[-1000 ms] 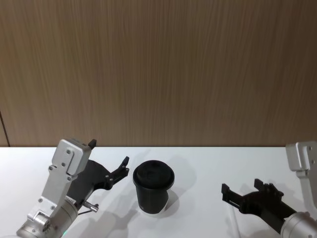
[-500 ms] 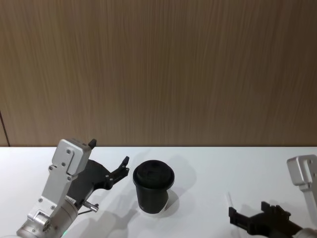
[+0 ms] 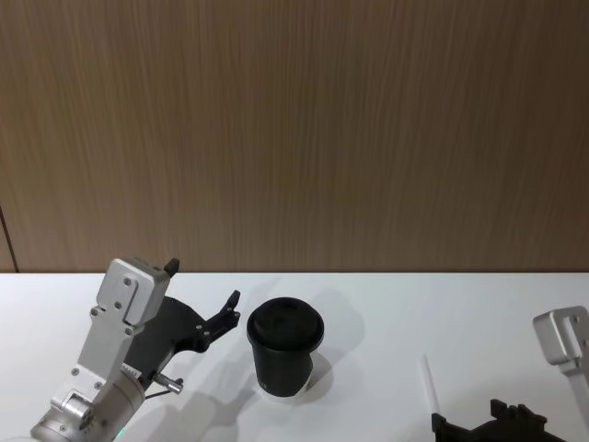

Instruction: Pick up the straw with one hand, pass it to the other hand, and insert it into the cup.

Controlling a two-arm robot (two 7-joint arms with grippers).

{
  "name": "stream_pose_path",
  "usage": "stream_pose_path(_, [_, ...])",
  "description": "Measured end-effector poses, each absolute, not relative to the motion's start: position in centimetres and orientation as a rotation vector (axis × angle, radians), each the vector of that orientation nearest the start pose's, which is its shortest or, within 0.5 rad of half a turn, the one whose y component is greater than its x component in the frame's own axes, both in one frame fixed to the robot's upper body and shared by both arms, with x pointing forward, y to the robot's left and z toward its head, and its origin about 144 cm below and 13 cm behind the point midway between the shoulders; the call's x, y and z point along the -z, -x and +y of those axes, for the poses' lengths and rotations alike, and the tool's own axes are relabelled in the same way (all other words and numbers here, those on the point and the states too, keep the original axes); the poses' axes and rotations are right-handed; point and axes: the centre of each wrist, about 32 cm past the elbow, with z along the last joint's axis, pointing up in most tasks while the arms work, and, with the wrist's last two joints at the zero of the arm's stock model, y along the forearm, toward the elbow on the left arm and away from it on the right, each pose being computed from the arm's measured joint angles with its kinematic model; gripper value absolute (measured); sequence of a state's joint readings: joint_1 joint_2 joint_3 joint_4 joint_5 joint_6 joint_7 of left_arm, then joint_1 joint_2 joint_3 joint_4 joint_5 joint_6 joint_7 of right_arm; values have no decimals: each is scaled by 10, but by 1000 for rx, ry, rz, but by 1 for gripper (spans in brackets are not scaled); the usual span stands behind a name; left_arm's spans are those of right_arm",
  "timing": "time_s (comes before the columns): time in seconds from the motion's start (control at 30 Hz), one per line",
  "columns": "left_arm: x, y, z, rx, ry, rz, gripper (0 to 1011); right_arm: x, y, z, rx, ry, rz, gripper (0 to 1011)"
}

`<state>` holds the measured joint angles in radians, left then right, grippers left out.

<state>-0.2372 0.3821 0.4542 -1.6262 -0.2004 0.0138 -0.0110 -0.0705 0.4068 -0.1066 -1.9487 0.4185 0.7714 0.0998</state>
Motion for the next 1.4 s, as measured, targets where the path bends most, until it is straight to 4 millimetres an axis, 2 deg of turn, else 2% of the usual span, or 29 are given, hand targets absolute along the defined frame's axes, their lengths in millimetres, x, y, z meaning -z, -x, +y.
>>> stream_pose_path(0.87, [-1204,-492,198,-1124,-61,-268,1003,-1225,-421,-274,1137,473,413,1001])
stream_pose_path(1.4, [-1204,-492,198,-1124,-61,-268,1002,-1224,-426,-273,1139,504,440,1001])
